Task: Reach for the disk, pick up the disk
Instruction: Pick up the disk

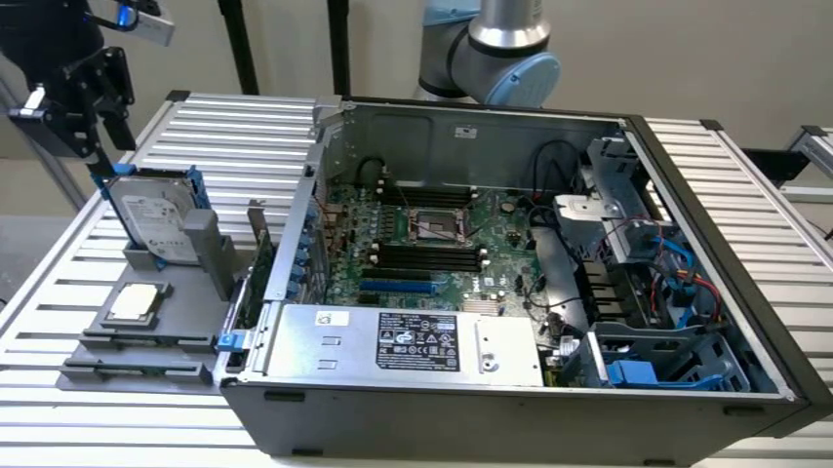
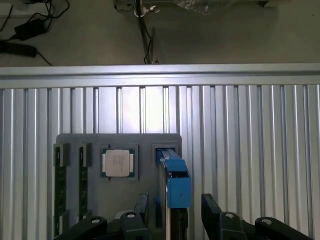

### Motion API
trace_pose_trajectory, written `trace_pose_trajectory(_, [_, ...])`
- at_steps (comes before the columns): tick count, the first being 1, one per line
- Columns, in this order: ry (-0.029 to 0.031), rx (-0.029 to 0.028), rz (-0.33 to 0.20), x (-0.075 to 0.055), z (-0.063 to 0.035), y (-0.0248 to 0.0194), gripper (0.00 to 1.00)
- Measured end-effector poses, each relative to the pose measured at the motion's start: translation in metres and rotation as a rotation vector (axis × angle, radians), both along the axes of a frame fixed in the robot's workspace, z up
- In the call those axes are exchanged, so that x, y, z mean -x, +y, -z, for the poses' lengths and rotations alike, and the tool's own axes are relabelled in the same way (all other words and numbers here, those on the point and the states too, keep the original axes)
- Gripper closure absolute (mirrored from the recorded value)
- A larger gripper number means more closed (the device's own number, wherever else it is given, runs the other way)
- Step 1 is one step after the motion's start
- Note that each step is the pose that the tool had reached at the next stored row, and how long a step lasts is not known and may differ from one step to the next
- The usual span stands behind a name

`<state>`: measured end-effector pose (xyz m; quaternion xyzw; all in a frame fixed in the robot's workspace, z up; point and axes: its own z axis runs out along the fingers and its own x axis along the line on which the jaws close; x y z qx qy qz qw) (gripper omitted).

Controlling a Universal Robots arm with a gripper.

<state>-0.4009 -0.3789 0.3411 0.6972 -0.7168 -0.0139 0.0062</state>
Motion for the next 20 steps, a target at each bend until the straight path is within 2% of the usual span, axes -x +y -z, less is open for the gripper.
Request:
trace_pose_trajectory(4, [-0.0025,-0.0053,0.000,0.000,0.0070,0.0000,0.46])
trace_pose_trajectory(12, [-0.0034,-0.0237,0.000,0.000,0.0175,0.0000,0.46])
trace_pose_trajectory(20, [-0.0033,-0.0305,0.000,0.002,0.0265,-0.0001,0.46])
